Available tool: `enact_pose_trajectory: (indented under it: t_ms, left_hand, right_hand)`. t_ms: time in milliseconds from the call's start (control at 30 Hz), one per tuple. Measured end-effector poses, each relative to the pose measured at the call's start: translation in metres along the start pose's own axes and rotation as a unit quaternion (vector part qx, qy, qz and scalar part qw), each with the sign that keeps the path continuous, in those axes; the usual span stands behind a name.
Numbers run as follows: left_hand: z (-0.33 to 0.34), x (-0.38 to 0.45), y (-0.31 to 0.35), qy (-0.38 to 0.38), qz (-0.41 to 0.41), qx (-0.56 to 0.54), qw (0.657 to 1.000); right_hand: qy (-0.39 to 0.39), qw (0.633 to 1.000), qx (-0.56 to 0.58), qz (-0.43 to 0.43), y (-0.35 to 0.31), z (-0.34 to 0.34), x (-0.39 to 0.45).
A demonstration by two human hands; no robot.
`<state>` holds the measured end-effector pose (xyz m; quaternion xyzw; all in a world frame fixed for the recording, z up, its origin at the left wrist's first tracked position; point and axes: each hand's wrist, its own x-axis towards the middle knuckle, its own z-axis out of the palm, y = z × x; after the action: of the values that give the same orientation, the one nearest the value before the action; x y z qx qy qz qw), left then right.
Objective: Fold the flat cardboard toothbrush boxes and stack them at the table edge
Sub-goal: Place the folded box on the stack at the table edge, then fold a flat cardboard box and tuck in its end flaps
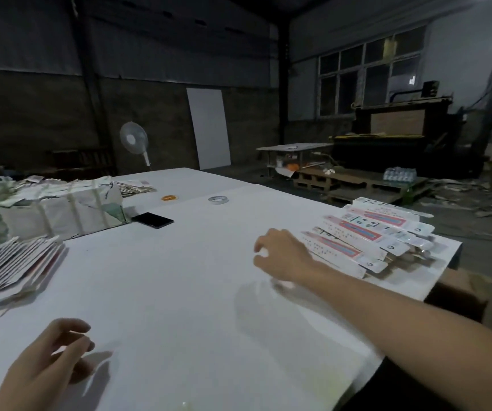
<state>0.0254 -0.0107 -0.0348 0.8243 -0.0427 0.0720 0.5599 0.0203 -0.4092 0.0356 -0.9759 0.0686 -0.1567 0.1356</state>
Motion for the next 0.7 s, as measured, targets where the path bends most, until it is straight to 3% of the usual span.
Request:
enact_pose_trajectory:
  t_ms: [167,300,400,533,567,633,700]
  left_hand:
    - [0.002,-0.007,0.015,0.002,0.053,0.024,0.998]
    - [0.005,-0.015,0.024,0.013,0.090,0.055,0.994]
    - [0.001,-0.017,0.022,0.022,0.086,0.071,0.994]
    - [-0.007,-0.015,0.017,0.017,0.114,0.119,0.986]
    - [-0.009,-0.014,0.016,0.005,0.138,0.178,0.974]
    - [-0.017,-0.011,0.013,-0.001,0.185,0.349,0.919]
    - [-0.030,-0.005,0.014,0.054,0.193,0.454,0.868]
  right_hand:
    - [-0.083,0.976,0.166,-0.112,-0.130,0.033,-0.015]
    - [-0.115,0.948,0.221,-0.199,-0.209,0.060,-0.031]
    - [-0.078,0.936,0.273,-0.209,-0.229,0.090,-0.044]
    - [-0.099,0.902,0.379,-0.184,-0.221,0.112,-0.044]
    - [-0.107,0.889,0.410,-0.173,-0.219,0.112,-0.042]
    - [-0.114,0.882,0.428,-0.159,-0.219,0.113,-0.038]
    - [-0.110,0.887,0.421,-0.157,-0.219,0.116,-0.036]
